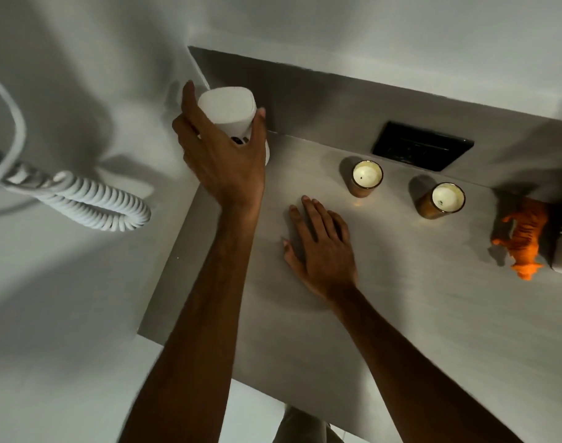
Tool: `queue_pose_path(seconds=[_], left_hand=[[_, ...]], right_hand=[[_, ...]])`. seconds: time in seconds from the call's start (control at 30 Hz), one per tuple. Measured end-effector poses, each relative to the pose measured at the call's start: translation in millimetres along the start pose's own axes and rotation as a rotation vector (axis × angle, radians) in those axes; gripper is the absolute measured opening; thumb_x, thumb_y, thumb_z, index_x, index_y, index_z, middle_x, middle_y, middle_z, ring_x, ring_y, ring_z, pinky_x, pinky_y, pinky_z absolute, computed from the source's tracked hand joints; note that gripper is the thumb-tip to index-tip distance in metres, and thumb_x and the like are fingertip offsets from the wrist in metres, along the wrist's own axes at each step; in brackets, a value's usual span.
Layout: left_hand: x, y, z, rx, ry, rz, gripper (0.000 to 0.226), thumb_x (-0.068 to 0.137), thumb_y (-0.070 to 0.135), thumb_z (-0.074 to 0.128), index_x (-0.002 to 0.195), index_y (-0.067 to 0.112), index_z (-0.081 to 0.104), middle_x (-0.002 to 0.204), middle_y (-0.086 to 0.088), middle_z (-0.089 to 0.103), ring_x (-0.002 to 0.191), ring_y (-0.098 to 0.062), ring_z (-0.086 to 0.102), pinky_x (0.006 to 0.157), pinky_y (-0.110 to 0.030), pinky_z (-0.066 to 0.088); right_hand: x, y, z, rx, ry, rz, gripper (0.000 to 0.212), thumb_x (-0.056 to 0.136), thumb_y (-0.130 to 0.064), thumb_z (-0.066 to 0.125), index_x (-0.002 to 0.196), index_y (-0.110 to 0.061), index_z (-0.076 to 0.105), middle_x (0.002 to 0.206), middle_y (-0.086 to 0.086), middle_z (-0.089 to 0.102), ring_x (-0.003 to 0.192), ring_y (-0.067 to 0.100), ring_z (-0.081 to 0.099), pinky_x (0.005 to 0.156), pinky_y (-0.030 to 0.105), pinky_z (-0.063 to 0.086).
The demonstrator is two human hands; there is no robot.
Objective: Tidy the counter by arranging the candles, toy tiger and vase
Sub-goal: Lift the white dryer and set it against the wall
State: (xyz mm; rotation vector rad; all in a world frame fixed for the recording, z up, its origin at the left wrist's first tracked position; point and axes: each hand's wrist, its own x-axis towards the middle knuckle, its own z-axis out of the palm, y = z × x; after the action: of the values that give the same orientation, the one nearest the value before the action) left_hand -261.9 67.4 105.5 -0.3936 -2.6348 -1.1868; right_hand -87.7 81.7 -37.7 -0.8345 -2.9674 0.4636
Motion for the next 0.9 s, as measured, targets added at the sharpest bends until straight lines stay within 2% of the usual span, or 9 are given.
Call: queue_pose_path(seconds=[0.1, 0.2, 0.27, 0.37, 0.5, 0.6, 0.77, 0.9], left_hand=[[11.2, -1.7, 12.9, -0.015, 0.034, -0.027, 0.099, 0.086, 0.054, 0.082, 0.158, 0.002, 0.037, 0.155, -0.017, 0.051, 0.142, -0.029, 0.054, 0.120, -0.050, 0.050], [9.6, -19.9, 21.3, -0.080, 0.030, -0.070, 0.108, 0.084, 0.050, 0.086, 0.162, 0.003, 0.027, 0.156, -0.018, 0.049, 0.141, -0.033, 0.057, 0.116, -0.060, 0.053], [-3.9, -35.3, 26.8, -0.089, -0.028, -0.137, 0.118, 0.081, 0.047, 0.090, 0.166, 0.005, 0.019, 0.160, -0.018, 0.046, 0.144, -0.034, 0.055, 0.116, -0.062, 0.052], [-26.6, -55.0, 41.0, 0.002, -0.143, -0.215, 0.123, 0.079, 0.044, 0.092, 0.168, 0.008, 0.014, 0.164, -0.018, 0.041, 0.148, -0.038, 0.049, 0.120, -0.060, 0.048], [-30.4, -65.7, 65.3, 0.055, -0.144, -0.322, 0.096, 0.079, 0.032, 0.087, 0.160, 0.014, 0.038, 0.154, -0.015, 0.052, 0.139, -0.039, 0.055, 0.115, -0.058, 0.051], [-22.9, -69.0, 77.4, 0.070, -0.087, -0.386, 0.083, 0.077, 0.037, 0.087, 0.148, 0.013, 0.051, 0.145, -0.014, 0.059, 0.130, -0.040, 0.061, 0.109, -0.055, 0.052], [-4.5, -69.8, 91.1, 0.072, -0.016, -0.458, 0.076, 0.078, 0.044, 0.085, 0.139, 0.013, 0.054, 0.138, -0.014, 0.059, 0.124, -0.040, 0.063, 0.105, -0.050, 0.048], [11.0, -70.5, 96.1, 0.061, 0.006, -0.471, 0.076, 0.080, 0.042, 0.083, 0.144, 0.014, 0.052, 0.139, -0.013, 0.060, 0.128, -0.040, 0.062, 0.106, -0.050, 0.049]], right_hand=[[0.7, 0.0, 2.2, -0.004, 0.008, 0.003, 0.073, 0.106, -0.062, 0.030, 0.168, -0.023, 0.023, 0.177, 0.009, 0.020, 0.165, 0.028, 0.020, 0.132, 0.049, 0.018], [0.7, 0.7, 5.1, -0.006, 0.017, 0.001, 0.074, 0.106, -0.062, 0.033, 0.169, -0.024, 0.021, 0.178, 0.009, 0.018, 0.165, 0.027, 0.019, 0.132, 0.047, 0.014], [0.6, 1.4, 6.4, -0.003, 0.028, -0.001, 0.075, 0.106, -0.061, 0.037, 0.169, -0.024, 0.021, 0.178, 0.009, 0.019, 0.165, 0.027, 0.019, 0.132, 0.047, 0.013], [0.5, 1.5, 8.0, 0.009, 0.056, 0.001, 0.074, 0.105, -0.060, 0.040, 0.168, -0.023, 0.025, 0.177, 0.009, 0.023, 0.164, 0.028, 0.023, 0.131, 0.049, 0.020], [0.7, 3.3, 11.2, 0.005, 0.100, -0.005, 0.074, 0.104, -0.060, 0.045, 0.167, -0.024, 0.028, 0.176, 0.008, 0.025, 0.163, 0.026, 0.025, 0.131, 0.045, 0.016], [1.7, 3.5, 13.5, 0.006, 0.116, -0.003, 0.074, 0.104, -0.060, 0.046, 0.166, -0.024, 0.030, 0.175, 0.008, 0.026, 0.162, 0.026, 0.025, 0.130, 0.044, 0.012], [1.4, 3.9, 12.7, 0.013, 0.109, 0.006, 0.075, 0.103, -0.059, 0.047, 0.167, -0.025, 0.029, 0.176, 0.007, 0.024, 0.162, 0.024, 0.024, 0.131, 0.043, 0.010], [1.7, 3.6, 12.0, 0.029, 0.120, 0.009, 0.073, 0.103, -0.059, 0.046, 0.166, -0.025, 0.031, 0.176, 0.007, 0.025, 0.162, 0.025, 0.026, 0.130, 0.045, 0.016]])
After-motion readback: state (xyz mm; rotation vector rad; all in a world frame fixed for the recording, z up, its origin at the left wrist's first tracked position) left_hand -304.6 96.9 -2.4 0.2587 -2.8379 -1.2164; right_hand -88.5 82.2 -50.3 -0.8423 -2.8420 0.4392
